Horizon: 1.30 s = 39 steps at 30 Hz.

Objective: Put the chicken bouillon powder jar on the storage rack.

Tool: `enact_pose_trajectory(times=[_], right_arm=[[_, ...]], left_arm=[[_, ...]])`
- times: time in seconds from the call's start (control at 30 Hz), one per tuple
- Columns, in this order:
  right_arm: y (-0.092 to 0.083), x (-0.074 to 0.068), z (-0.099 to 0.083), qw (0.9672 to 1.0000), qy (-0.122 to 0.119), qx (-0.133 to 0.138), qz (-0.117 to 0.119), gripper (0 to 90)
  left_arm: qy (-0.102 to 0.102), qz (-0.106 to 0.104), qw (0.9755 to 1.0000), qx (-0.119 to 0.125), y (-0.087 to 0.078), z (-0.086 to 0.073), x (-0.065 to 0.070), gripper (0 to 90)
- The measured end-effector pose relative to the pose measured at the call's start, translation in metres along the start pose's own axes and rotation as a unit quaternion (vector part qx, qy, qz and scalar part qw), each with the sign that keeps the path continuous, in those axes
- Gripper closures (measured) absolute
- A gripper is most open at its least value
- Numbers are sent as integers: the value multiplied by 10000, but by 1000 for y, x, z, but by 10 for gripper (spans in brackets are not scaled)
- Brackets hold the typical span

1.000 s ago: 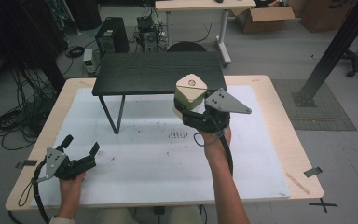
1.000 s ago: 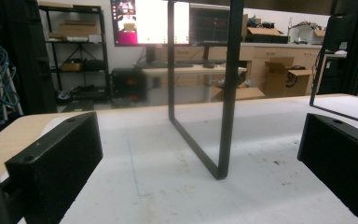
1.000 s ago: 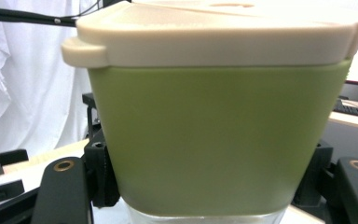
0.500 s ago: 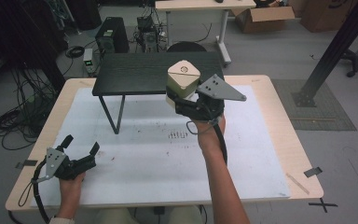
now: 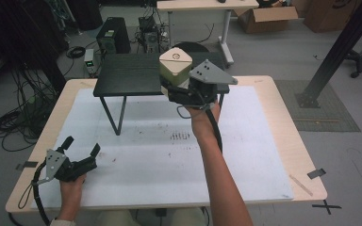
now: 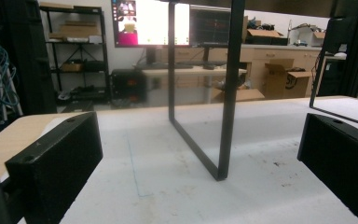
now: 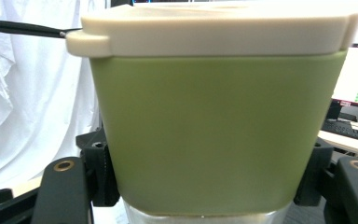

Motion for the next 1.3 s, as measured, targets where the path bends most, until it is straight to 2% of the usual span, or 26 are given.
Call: enact_pose_trajectory(times=[0.3, 0.57, 0.8, 0.87, 0.9, 0.97, 1.1, 1.3], right_arm=[[30, 7, 7, 9998, -55, -186, -64, 290], [58, 19, 11, 9993, 15, -365, -117, 290], [84, 29, 12, 9985, 189, -494, -120, 290], [86, 30, 12, 9984, 211, -515, -112, 290], [95, 33, 10, 9978, 253, -612, -89, 290], [101, 34, 9, 9973, 255, -679, -97, 290], [114, 35, 7, 9968, 357, -719, -9, 290], [127, 35, 2, 9942, 371, -1012, -17, 290]], left_arm=[[-21, 2, 10000, 17, 0, 0, 0, 2], [-10, 4, 10000, 30, -1, 0, 0, 2], [-31, -5, 10000, 56, -1, 1, -1, 2], [-38, -2, 10000, 70, -2, 1, -1, 2], [-56, -3, 9999, 91, -2, 1, -1, 2], [-77, -4, 9999, 103, -2, 1, -1, 2], [-92, -6, 9999, 116, -2, 1, -1, 2], [-57, 2, 9999, 99, -2, 1, -1, 2]])
Point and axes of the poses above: each handheld gripper's, and its own axes: y roughly forward along the jaws, z roughly out of its top, x roughly to its right, the point moved 9 cm from there along y, roughly forward along the jaws, and after that the axes turned 6 degrees about -x, right-handed, at the moved point
